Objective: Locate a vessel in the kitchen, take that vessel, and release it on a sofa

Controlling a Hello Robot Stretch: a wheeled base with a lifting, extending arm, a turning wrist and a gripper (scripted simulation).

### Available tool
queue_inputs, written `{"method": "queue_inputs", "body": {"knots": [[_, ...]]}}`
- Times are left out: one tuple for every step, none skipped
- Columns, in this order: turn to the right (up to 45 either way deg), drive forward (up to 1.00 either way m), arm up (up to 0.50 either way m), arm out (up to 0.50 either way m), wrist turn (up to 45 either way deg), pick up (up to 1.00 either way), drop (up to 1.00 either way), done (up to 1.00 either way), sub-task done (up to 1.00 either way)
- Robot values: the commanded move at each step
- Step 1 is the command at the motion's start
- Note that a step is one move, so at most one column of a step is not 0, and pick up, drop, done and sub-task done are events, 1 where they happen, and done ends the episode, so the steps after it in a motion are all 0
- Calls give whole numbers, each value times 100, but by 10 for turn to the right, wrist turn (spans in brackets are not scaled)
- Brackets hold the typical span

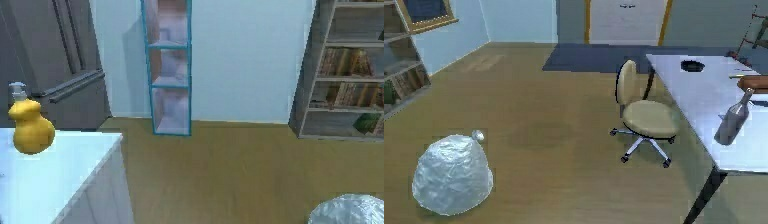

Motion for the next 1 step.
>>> {"method": "queue_inputs", "body": {"knots": [[-450,0,0,0,0,0,0,0,0]]}}
